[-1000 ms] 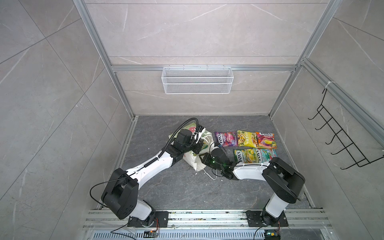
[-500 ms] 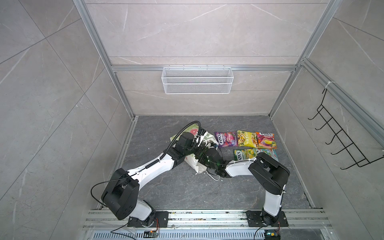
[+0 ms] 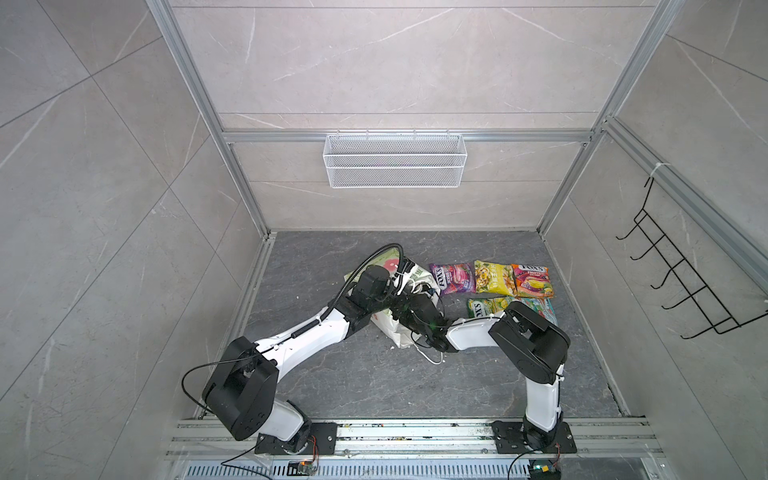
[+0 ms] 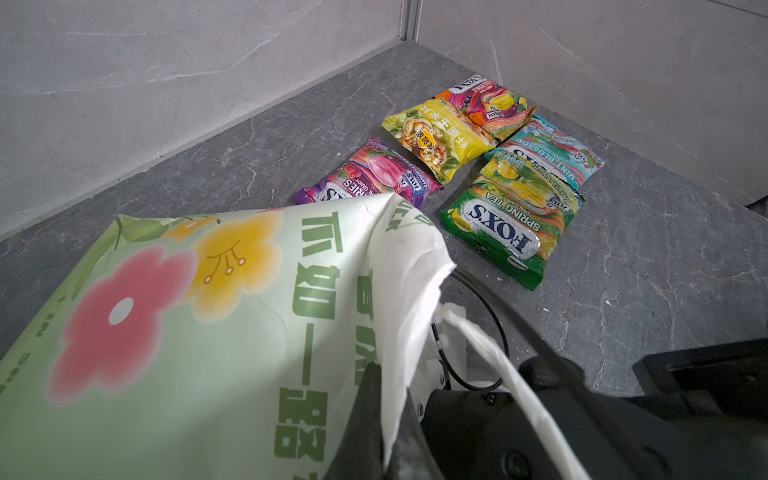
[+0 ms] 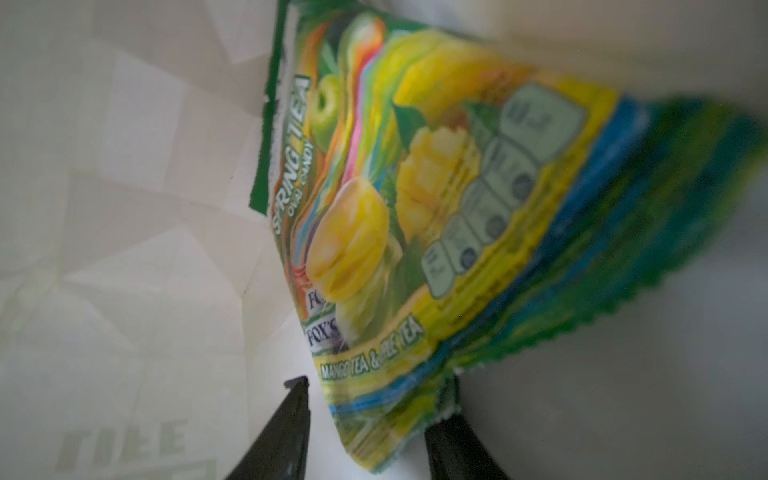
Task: Take the snacks out of the paper bag
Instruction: 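Close the right gripper on the second green spring tea packet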
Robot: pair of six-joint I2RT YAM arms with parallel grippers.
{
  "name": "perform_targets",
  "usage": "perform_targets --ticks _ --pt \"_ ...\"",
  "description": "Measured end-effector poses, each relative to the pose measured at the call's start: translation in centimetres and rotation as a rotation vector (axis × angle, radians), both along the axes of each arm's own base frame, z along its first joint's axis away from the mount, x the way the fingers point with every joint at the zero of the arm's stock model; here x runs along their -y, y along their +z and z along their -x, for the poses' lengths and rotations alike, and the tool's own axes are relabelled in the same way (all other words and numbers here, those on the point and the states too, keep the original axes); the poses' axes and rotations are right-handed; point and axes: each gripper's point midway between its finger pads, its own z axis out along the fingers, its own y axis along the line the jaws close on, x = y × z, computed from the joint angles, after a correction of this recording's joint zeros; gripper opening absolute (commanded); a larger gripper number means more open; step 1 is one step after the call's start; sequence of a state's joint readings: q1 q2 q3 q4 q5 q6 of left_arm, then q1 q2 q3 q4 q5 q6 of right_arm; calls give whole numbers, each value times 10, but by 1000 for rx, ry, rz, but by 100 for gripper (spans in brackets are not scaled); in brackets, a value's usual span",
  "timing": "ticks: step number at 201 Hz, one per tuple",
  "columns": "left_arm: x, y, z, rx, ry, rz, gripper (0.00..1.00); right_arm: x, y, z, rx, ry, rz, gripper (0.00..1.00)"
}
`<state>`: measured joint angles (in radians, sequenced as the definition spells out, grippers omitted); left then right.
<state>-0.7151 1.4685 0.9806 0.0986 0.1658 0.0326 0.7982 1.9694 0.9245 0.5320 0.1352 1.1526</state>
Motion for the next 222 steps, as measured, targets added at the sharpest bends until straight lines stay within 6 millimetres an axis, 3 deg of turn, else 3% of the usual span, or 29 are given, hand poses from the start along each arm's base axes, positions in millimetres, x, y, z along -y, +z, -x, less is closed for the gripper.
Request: perform_targets --ticks 35,98,173,222 --pt "1 -3 2 -5 -6 -3 0 -3 -4 -4 -12 -24 -26 41" --pt "-1 -3 0 1 6 -7 0 -7 -10 -10 -22 -49 -54 11" --pt "-2 -1 -2 15 19 -5 0 -7 -6 -12 -11 -41 -47 5" --pt "-1 0 -4 27 29 -6 0 5 16 2 8 -20 -32 2"
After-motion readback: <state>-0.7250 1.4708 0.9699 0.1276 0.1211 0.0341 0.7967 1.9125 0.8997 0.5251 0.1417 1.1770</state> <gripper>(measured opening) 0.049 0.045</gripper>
